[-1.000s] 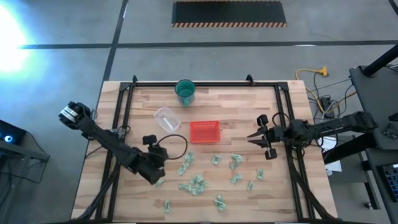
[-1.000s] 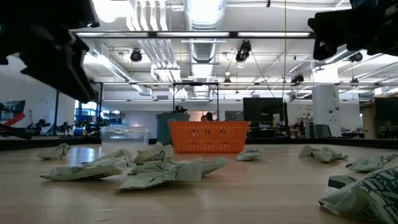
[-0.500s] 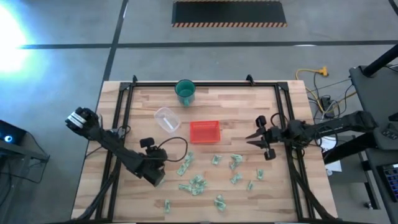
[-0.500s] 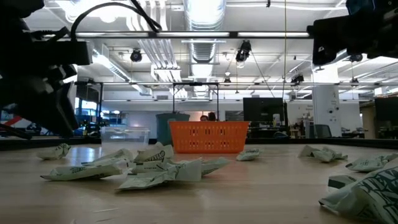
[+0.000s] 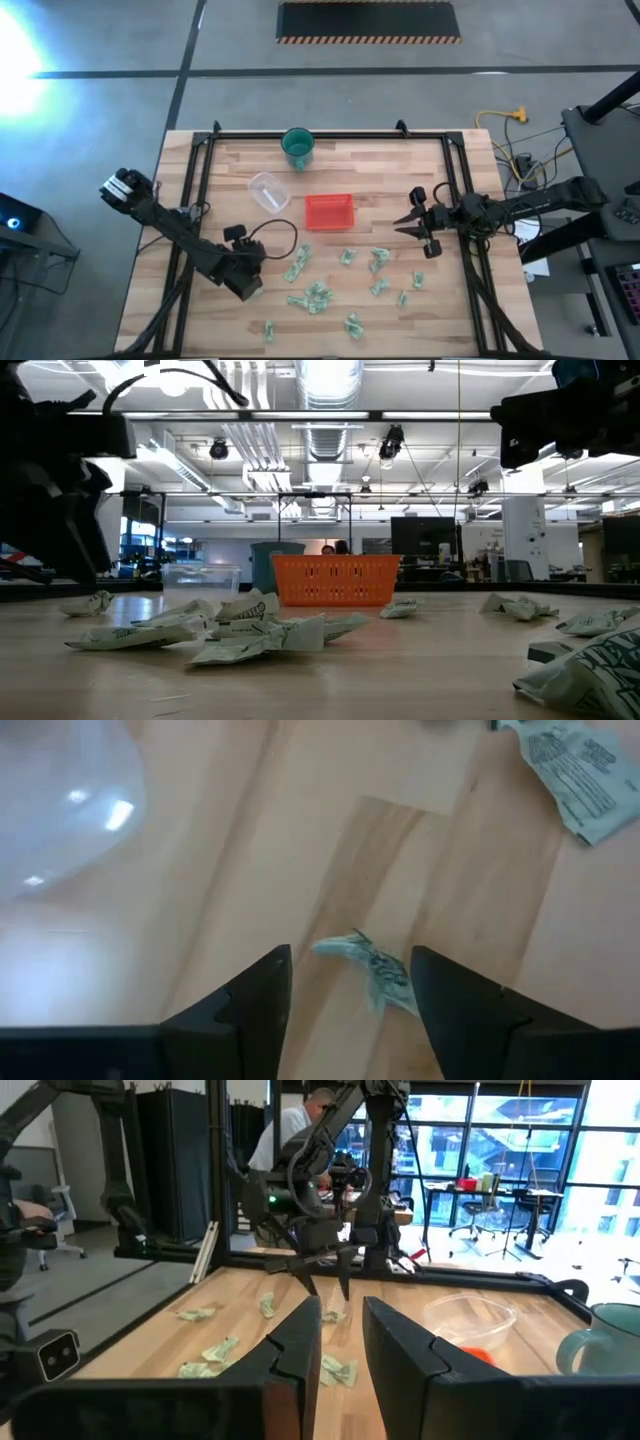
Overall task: Pick and place items into bin
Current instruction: Put the stevia packet into the orange bin
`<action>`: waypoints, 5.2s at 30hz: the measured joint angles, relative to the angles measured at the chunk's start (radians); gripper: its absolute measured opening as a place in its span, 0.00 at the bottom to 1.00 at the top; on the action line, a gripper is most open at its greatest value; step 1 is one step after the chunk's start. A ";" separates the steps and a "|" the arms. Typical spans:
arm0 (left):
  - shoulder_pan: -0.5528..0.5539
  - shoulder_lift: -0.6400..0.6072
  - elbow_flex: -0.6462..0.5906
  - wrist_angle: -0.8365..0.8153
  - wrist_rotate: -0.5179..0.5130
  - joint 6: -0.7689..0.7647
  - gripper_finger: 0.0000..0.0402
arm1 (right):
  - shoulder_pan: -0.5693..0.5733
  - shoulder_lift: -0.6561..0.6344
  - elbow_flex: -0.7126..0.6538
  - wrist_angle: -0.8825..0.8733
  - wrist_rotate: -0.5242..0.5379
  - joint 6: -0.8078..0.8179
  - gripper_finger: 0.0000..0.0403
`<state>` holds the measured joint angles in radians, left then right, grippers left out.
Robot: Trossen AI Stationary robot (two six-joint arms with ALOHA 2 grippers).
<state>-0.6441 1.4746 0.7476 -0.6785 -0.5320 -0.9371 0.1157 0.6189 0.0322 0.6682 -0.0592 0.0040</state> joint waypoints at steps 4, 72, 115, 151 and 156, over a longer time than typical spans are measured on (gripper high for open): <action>0.007 0.000 -0.044 0.064 0.029 -0.001 0.52 | 0.000 0.000 0.000 0.000 -0.002 0.002 0.17; 0.669 0.011 -0.017 0.951 0.429 1.156 0.04 | 0.000 0.000 0.000 -0.027 0.009 0.094 0.17; 0.026 -0.330 -0.040 0.562 0.130 1.018 0.40 | 0.175 0.733 0.489 -0.422 0.095 0.105 0.17; -0.141 -0.428 -0.034 0.399 -0.091 0.864 0.40 | 0.196 1.086 0.819 -0.767 0.276 0.147 0.23; -0.141 -0.428 -0.034 0.399 -0.092 0.865 0.40 | 0.185 1.098 0.818 -0.763 0.274 0.150 0.31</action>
<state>-0.7856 1.0466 0.7139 -0.2792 -0.6245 -0.0723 0.3008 1.7168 0.8505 -0.0944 0.2145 0.1543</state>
